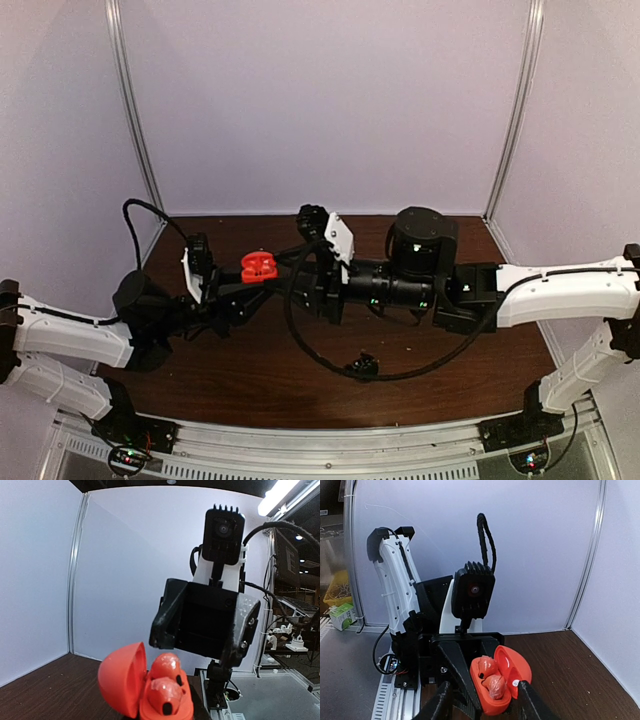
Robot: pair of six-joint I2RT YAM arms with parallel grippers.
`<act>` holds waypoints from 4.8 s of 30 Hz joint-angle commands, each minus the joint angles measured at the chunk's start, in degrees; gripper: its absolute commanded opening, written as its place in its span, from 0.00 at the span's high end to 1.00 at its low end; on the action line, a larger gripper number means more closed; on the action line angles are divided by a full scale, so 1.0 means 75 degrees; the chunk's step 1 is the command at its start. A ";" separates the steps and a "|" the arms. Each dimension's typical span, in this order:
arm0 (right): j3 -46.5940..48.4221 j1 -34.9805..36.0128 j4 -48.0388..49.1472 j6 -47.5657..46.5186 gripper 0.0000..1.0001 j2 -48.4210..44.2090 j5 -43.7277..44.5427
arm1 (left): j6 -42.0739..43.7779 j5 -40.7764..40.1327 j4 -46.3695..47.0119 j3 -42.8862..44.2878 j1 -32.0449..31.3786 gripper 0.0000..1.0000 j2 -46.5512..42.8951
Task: Insert the wireless bluetooth earbuds into the charging case
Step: Insert the right earbud into the right side groove of the charging case, then adjust the right earbud in the right side groove of the charging case, then close the charging case with the earbuds, then pass from the left arm to the right
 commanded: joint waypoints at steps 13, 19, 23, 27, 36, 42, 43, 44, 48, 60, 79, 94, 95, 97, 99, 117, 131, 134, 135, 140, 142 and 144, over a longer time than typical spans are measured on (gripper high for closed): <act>0.0774 0.0022 -0.0914 -0.0069 0.79 -0.0183 -0.0077 | 0.0680 0.0194 -0.0792 0.0279 0.0061 1.00 -0.0291; 0.0844 0.0022 -0.1132 -0.0038 0.83 -0.0009 0.0146 | 0.0824 0.0215 -0.1027 0.0336 0.0061 1.00 -0.0322; 0.0842 0.0023 -0.1252 -0.0020 0.87 0.0108 0.0321 | 0.0856 0.0216 -0.1042 0.0342 0.0061 1.00 -0.0323; 0.0741 0.0014 -0.1274 0.0039 0.92 0.0196 0.0568 | 0.0880 0.0243 -0.1055 0.0338 0.0061 1.00 -0.0328; 0.0454 0.0016 -0.1349 0.0223 1.00 0.0332 0.0374 | 0.0962 0.0143 -0.1138 0.0355 0.0061 1.00 -0.0433; 0.0523 0.0022 -0.1696 0.0104 0.97 0.0252 0.0222 | 0.0982 0.0139 -0.1192 0.0361 0.0061 1.00 -0.0413; 0.0551 0.0028 -0.1684 0.0103 0.95 0.0180 0.0183 | 0.1000 0.0171 -0.1226 0.0369 0.0064 1.00 -0.0383; 0.0592 0.0012 -0.1668 0.0103 0.92 0.0097 0.0118 | 0.1011 0.0209 -0.1255 0.0371 0.0062 1.00 -0.0360; 0.0824 0.0010 -0.1652 0.0114 0.75 -0.0176 -0.0150 | 0.1029 0.0289 -0.1314 0.0367 0.0061 1.00 -0.0326; 0.0764 -0.0692 -0.1220 0.0781 0.31 -0.0236 -0.1297 | 0.1077 0.0617 -0.1535 0.0522 0.0064 1.00 -0.0322; 0.1031 -0.1088 -0.1104 0.1435 0.30 0.0599 -0.3755 | 0.0933 0.0454 -0.1547 0.0548 0.0046 1.00 -0.0286; 0.0816 -0.0625 -0.1690 0.0242 0.38 0.0078 -0.3476 | 0.0646 0.0120 -0.1550 0.0535 0.0057 1.00 -0.0333; 0.0815 -0.0604 -0.1784 0.0151 0.39 0.0082 -0.3437 | 0.0602 0.0080 -0.1562 0.0541 0.0061 1.00 -0.0331; 0.0835 -0.0549 -0.2003 -0.0027 0.40 0.0110 -0.3311 | 0.0516 0.0046 -0.1618 0.0579 0.0061 1.00 -0.0334; 0.0888 -0.0508 -0.2226 -0.0134 0.44 0.0187 -0.3102 | 0.0484 0.0069 -0.1682 0.0631 0.0061 1.00 -0.0328; 0.0246 -0.1252 -0.1658 0.0726 0.24 -0.0454 -0.2230 | 0.1231 0.0053 -0.2514 0.0641 0.0051 0.97 -0.0346; 0.0560 -0.1307 -0.1435 0.2263 0.23 0.0118 -0.1846 | 0.2824 -0.0918 -0.4246 0.1219 -0.0067 0.93 -0.0497; 0.0725 -0.1313 -0.1568 0.1741 0.33 0.0351 -0.2479 | 0.2724 -0.0002 -0.4192 0.1356 -0.0058 0.93 -0.0266; 0.0786 -0.1311 -0.1705 0.1561 0.36 0.0421 -0.2645 | 0.2661 0.0261 -0.4123 0.1376 -0.0058 0.93 -0.0218; 0.0800 -0.1314 -0.1818 0.1211 0.51 0.0346 -0.3105 | 0.2340 0.0921 -0.3600 0.1310 -0.0060 0.93 -0.0178; 0.0792 -0.1314 -0.1878 0.1131 0.58 0.0299 -0.3215 | 0.2278 0.0999 -0.3537 0.1298 -0.0056 0.93 -0.0181; 0.0791 -0.1314 -0.1974 0.1039 0.64 0.0276 -0.3263 | 0.2221 0.0997 -0.3474 0.1303 -0.0057 0.93 -0.0181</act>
